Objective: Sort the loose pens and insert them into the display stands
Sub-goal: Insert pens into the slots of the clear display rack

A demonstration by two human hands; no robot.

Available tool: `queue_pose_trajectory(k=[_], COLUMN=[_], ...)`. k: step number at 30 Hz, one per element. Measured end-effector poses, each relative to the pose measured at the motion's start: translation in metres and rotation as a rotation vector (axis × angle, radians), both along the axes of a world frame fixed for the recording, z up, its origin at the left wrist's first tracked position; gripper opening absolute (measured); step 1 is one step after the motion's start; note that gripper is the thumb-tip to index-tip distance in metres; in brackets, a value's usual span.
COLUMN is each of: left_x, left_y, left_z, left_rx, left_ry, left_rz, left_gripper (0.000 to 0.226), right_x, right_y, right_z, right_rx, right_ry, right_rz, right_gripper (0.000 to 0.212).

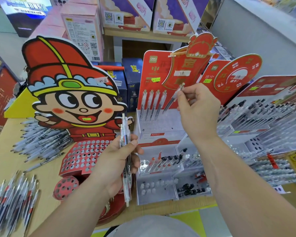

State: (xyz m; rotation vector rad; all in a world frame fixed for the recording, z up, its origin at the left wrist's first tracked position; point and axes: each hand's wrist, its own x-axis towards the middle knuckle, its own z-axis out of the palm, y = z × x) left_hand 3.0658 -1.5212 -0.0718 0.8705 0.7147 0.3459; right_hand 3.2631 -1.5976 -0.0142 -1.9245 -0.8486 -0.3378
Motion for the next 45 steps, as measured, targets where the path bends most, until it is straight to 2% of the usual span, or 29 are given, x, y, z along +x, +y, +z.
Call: queue_pose_trajectory(k=[5, 15, 23, 27, 32, 35, 42, 45], left_x=[-0.001, -0.003, -0.008, -0.009, -0.006, -0.004, -0.001, 0.000], left_y=[-0.001, 0.000, -0.001, -0.002, -0.008, -0.010, -0.013, -0.013], left_z=[0.000, 0.000, 0.007, 0.009, 0.012, 0.013, 0.015, 0.015], left_rx=[-0.012, -0.018, -0.018, 0.007, 0.120, 0.153, 0.090, 0.109], left_ry=[-0.013, -0.002, -0.059, -0.067, -0.059, -0.045, -0.061, -0.064], left_rz=[-0.002, 0.007, -0.056, -0.129, -0.265, -0.331, -0.339, -0.370], left_gripper=[0.017, 0.017, 0.015, 0.013, 0.009, 0.012, 0.017, 0.015], right_x=[-0.002, -0.002, -0.009, -0.035, -0.068, -0.071, -0.063, -0.059], right_y=[0.006, 0.016, 0.009, -0.006, -0.015, -0.017, -0.030, -0.033], right_z=[-0.011, -0.018, -0.014, -0.007, -0.005, -0.008, -0.005, -0.003], right_rx=[-0.084, -0.129, -0.089, -0.035, -0.186, -0.102, -0.038, -0.019], right_ry=[0.046, 0.086, 0.151, 0.331, 0.665, 0.827, 1.012, 1.045], right_rz=[-0.010, -0.001, -0.051, 0.068, 0.298, 0.326, 0.317, 0.330], right_gripper=[0.009, 0.012, 0.008, 0.008, 0.017, 0.018, 0.007, 0.009])
